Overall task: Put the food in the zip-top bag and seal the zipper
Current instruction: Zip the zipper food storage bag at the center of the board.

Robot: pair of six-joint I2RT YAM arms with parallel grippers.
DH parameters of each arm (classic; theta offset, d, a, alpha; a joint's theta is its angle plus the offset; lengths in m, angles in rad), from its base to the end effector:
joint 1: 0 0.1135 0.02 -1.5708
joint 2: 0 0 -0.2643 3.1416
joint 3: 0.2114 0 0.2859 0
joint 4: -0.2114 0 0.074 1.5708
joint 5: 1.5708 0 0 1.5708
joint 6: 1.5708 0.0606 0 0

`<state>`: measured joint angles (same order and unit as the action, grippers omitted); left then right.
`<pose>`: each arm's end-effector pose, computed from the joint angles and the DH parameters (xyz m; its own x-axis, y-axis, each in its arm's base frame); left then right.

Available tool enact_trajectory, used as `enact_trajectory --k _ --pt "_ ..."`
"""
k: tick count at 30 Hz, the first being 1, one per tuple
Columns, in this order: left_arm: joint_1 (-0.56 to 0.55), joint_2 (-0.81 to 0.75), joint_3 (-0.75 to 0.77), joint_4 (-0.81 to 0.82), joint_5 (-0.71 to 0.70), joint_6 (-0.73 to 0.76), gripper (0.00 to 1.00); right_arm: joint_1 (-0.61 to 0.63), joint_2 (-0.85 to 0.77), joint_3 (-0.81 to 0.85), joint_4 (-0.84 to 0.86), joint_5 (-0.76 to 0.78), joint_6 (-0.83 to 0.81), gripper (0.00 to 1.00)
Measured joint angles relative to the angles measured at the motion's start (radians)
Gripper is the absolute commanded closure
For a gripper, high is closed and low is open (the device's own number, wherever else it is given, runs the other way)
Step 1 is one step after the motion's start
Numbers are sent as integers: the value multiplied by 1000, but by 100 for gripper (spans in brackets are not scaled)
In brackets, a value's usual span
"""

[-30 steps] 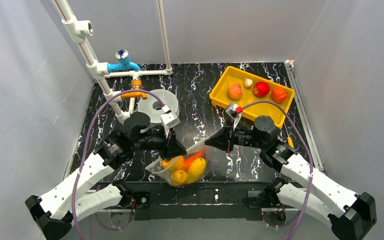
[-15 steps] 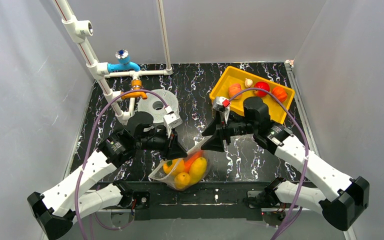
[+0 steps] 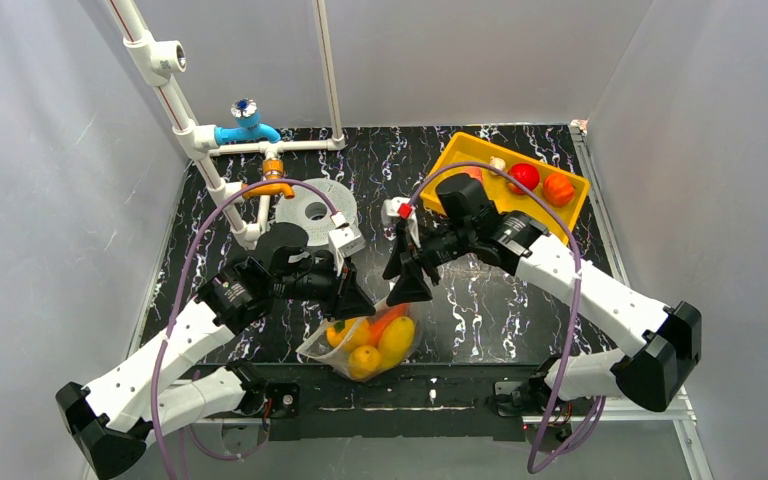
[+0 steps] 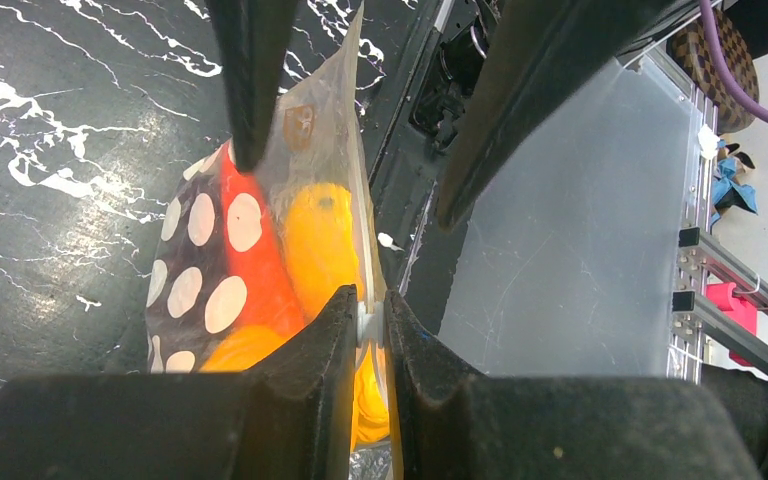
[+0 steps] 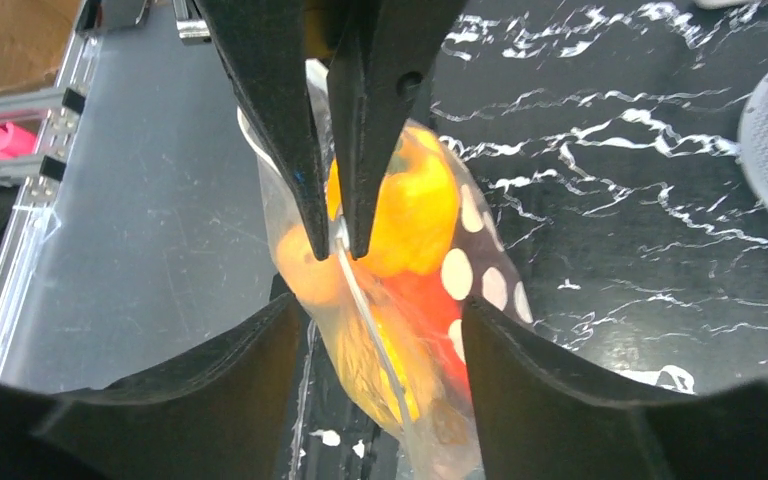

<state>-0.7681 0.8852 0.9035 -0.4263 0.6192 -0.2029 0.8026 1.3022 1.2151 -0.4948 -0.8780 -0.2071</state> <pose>0.1513 -0.1950 0.3342 -0.4707 0.2266 -0.8527 0.8720 0.2667 -0.4105 0.1942 0.2681 0.3418 -0.1874 -0.3830 -0.9045 -0.9652 -0.0994 0.2421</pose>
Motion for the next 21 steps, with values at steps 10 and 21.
enact_trajectory --k 10,21 --pt "0 4 0 2 0 0 100 71 29 8 -86 99 -94 80" --pt "0 -4 0 3 -41 2 100 74 -46 -83 26 207 -20 99"
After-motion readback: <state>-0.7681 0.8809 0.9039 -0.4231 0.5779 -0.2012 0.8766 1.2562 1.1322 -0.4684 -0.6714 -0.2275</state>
